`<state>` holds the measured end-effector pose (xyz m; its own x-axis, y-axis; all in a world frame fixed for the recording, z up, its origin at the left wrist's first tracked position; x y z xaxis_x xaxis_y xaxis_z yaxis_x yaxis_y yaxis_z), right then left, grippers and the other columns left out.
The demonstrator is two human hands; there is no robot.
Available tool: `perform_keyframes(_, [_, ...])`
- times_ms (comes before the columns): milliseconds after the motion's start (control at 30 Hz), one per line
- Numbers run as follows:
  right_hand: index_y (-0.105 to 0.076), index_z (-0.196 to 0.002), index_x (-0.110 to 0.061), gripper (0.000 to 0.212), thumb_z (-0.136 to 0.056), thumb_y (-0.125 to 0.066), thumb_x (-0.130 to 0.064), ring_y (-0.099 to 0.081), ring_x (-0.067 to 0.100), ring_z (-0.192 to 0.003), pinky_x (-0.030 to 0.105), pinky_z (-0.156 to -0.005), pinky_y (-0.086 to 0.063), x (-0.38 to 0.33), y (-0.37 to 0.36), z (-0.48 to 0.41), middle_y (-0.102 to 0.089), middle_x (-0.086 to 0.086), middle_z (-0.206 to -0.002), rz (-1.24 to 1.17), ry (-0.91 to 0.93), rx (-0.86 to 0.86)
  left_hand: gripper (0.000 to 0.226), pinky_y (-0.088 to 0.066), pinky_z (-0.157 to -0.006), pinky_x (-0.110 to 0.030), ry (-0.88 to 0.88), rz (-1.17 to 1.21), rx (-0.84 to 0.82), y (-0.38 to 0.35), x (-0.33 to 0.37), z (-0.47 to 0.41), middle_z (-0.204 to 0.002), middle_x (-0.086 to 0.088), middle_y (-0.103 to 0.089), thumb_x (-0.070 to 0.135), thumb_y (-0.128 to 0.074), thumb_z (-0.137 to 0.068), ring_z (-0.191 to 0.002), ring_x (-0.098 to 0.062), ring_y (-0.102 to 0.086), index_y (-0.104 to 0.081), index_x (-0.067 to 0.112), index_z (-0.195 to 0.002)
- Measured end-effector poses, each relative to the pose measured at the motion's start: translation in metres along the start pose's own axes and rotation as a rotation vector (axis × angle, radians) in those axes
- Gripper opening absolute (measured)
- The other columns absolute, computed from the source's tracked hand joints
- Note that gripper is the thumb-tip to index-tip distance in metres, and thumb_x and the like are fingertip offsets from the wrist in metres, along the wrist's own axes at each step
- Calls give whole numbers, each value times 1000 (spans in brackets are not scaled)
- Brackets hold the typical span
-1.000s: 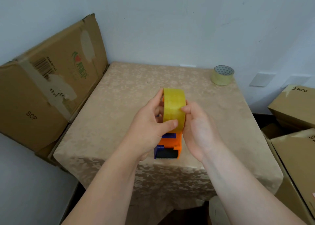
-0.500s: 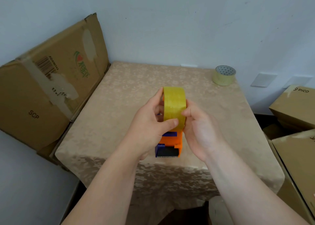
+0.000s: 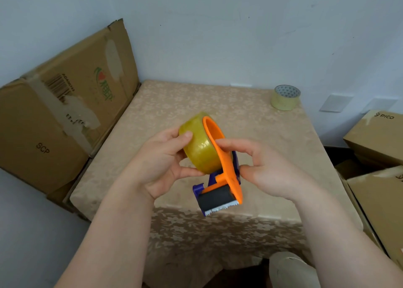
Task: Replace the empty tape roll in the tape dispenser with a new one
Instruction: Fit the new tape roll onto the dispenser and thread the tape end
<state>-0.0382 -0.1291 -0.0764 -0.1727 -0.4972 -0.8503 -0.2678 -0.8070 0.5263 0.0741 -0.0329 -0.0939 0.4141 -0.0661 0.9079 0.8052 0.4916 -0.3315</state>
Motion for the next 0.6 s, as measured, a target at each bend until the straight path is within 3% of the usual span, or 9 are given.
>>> perform_keyframes(100, [-36, -106, -60, 78, -77, -66, 6, -37, -38, -94, -7, -82, -29, -5, -1, 2, -39, -45, -107, 106, 82, -67, 37, -59, -69, -51, 64, 121, 40, 2, -7, -2, -124, -20, -63, 22, -44, -94, -104, -30, -65, -56, 6, -125])
perform_keyframes(167, [-41, -105, -61, 73, -67, -79, -11, -48, -23, -99, 2, -83, -37, -5, -2, 1, -49, -46, -100, 131, 112, -34, 39, -60, -65, -47, 113, 205, 59, 1, -13, -4, -124, -20, -62, 24, -43, -95, -105, -30, -64, -55, 5, -126])
perform_keyframes(267, [-57, -98, -41, 53, -52, -80, -30, -58, 6, -86, 24, -75, -48, 3, -2, -3, -60, -19, -89, 94, 81, 30, 40, -61, -60, -42, 165, 261, 50, -4, -19, -5, -121, -19, -61, 25, -42, -96, -102, -27, -62, -54, 4, -127])
perform_keyframes(333, [-58, -92, -26, 48, -51, -82, -26, -56, 6, -75, 22, -66, -46, 4, 0, -2, -60, -14, -80, 63, 99, 43, 40, -60, -56, -37, 168, 231, 55, -5, -20, -7, -113, -17, -61, 24, -43, -95, -92, -24, -62, -54, 3, -128])
perform_keyframes(400, [-59, -91, -23, 48, -51, -86, -22, -59, 8, -75, 25, -66, -47, 5, 0, -1, -63, -8, -80, 49, 99, 37, 39, -59, -58, -33, 142, 163, 70, -4, -20, -9, -109, -16, -61, 22, -44, -95, -82, -22, -62, -53, 7, -129])
perform_keyframes(500, [-56, -94, -17, 55, -49, -85, -31, -60, 24, -78, 41, -71, -48, 12, -8, -1, -64, 8, -85, 117, 57, 22, 34, -52, -69, -32, 84, -87, 107, 0, -17, -12, -110, -12, -62, 22, -43, -96, -83, -22, -58, -57, 20, -127])
perform_keyframes(600, [-50, -86, -12, 51, -51, -82, -32, -44, 14, -65, 34, -58, -37, 14, -15, -2, -48, 2, -71, 185, 55, -2, 30, -55, -71, -35, 45, -396, 134, 3, -12, -11, -112, -5, -68, 26, -42, -98, -96, -23, -63, -61, 32, -120])
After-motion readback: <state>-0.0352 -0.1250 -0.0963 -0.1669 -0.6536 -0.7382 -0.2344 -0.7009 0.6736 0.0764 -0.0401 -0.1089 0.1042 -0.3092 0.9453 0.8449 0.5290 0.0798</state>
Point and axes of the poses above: each hand's wrist, its own z-axis away from the middle knuckle, its own y-axis out of the back of the hand, x = y × z, the point moved 7 cm from there along -z, towards the middle knuckle
